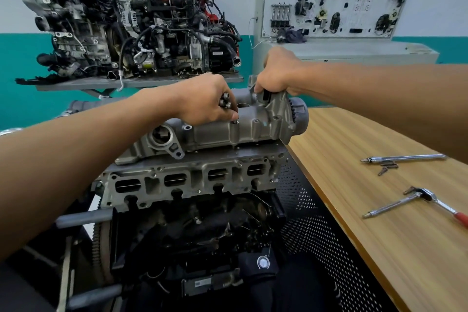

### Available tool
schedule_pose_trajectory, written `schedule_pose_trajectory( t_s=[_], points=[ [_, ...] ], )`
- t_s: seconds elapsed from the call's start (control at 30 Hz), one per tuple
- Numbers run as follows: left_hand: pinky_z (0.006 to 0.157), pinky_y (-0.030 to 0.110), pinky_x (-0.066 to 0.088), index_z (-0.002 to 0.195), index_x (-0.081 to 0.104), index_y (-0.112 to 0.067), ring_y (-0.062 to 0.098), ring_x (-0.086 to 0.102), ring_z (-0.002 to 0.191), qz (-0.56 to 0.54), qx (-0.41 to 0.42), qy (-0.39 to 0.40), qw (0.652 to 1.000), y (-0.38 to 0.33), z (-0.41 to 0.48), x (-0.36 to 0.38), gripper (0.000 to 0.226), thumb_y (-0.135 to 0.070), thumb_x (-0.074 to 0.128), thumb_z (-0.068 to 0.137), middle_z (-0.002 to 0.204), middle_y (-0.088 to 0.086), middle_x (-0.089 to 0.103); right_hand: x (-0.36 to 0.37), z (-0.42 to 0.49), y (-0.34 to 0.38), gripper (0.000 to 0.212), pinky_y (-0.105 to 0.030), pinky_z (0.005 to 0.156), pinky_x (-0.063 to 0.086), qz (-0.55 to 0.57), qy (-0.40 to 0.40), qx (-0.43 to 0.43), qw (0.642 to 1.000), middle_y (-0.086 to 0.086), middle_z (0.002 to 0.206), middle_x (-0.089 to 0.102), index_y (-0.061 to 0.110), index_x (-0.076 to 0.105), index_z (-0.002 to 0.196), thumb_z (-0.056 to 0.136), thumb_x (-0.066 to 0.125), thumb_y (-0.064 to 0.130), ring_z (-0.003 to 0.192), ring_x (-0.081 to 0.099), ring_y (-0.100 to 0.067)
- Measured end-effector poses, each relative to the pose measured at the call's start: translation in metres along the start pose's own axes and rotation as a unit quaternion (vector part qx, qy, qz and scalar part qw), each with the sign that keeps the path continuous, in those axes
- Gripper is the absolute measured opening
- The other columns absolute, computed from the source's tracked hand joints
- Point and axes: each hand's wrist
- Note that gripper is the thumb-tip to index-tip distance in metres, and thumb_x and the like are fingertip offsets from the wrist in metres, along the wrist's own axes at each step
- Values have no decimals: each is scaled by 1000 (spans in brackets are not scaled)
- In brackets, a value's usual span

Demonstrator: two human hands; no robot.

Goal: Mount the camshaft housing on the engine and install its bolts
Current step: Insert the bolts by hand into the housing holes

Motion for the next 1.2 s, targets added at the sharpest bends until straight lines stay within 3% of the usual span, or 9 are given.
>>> schedule_pose_trajectory(
  t_s=[0.1, 0.2, 0.3, 0.43, 0.5, 0.6, 0.8, 0.87, 1.2],
  points=[
    [81, 32, 56, 96, 79, -24, 16, 70, 82, 9, -2, -1, 1000, 0, 0, 0, 17, -37, 70, 89, 91, -2, 78, -5, -3, 4, 19, -49, 74, 61, -12, 4, 4, 1000, -12, 78, 69, 6, 64, 72, 78, 81, 12, 73, 68, -31],
    [80, 37, 57, 95, 80, -24, 19, 69, 81, 10, -8, -13, 1000, -1, -2, 1, 19, -39, 70, 88, 87, 0, 77, -6, -6, 8, 27, -57, 74, 60, -11, 1, 15, 1000, -19, 88, 72, -1, 69, 84, 73, 86, 16, 84, 72, -36],
    [79, 38, 57, 94, 80, -23, 20, 69, 80, 10, -15, -20, 1000, -1, -2, 3, 22, -42, 69, 88, 86, 0, 77, -5, -6, 8, 26, -59, 75, 58, 4, 11, 16, 1000, -23, 95, 72, -2, 68, 84, 73, 85, 14, 80, 70, -34],
    [76, 40, 57, 91, 79, -23, 23, 68, 78, 11, -21, -24, 999, -2, -1, 7, 24, -44, 69, 88, 84, 3, 76, -3, -3, 2, 40, -49, 77, 61, 31, 11, 22, 999, -13, 86, 68, -4, 68, 105, 73, 86, 11, 78, 68, -29],
    [74, 41, 57, 89, 79, -23, 25, 66, 77, 15, -21, -30, 999, -5, 0, 10, 25, -45, 68, 88, 83, 4, 75, -4, -1, -2, 45, -38, 68, 60, 43, 8, 29, 999, -2, 69, 58, -4, 67, 110, 72, 87, 9, 63, 58, -17],
    [72, 40, 57, 87, 79, -21, 26, 66, 75, 13, -17, -34, 999, -12, 5, 11, 27, -45, 68, 87, 80, 5, 74, -8, -1, -8, 52, -30, 56, 55, 54, 9, 36, 998, -2, 71, 54, -3, 64, 115, 69, 88, 7, 62, 56, -16],
    [74, 39, 56, 89, 79, -16, 25, 69, 79, 0, -6, -9, 1000, -11, 8, 11, 25, -40, 68, 90, 83, 7, 76, -5, -5, -16, 53, -48, 80, 60, 49, 13, 39, 998, -11, 87, 63, -6, 63, 117, 70, 86, 5, 76, 62, -26],
    [76, 40, 56, 90, 79, -17, 25, 69, 81, 2, -7, -19, 1000, -9, 7, 12, 25, -40, 68, 90, 86, 7, 76, -4, -3, -13, 54, -48, 81, 60, 46, 12, 29, 998, -16, 98, 66, -7, 63, 117, 70, 86, 6, 83, 63, -29],
    [75, 40, 57, 89, 79, -16, 26, 70, 80, -6, 3, -32, 999, -7, 9, 4, 24, -37, 69, 89, 83, 8, 77, -14, 1, -1, 54, -47, 75, 62, 22, 1, 16, 1000, -16, 95, 68, -4, 66, 111, 66, 90, 12, 83, 69, -32]
  ],
)
Point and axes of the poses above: each hand's wrist, its own z-axis towards the middle knuckle, its own x-axis out of the palm, y = z × x
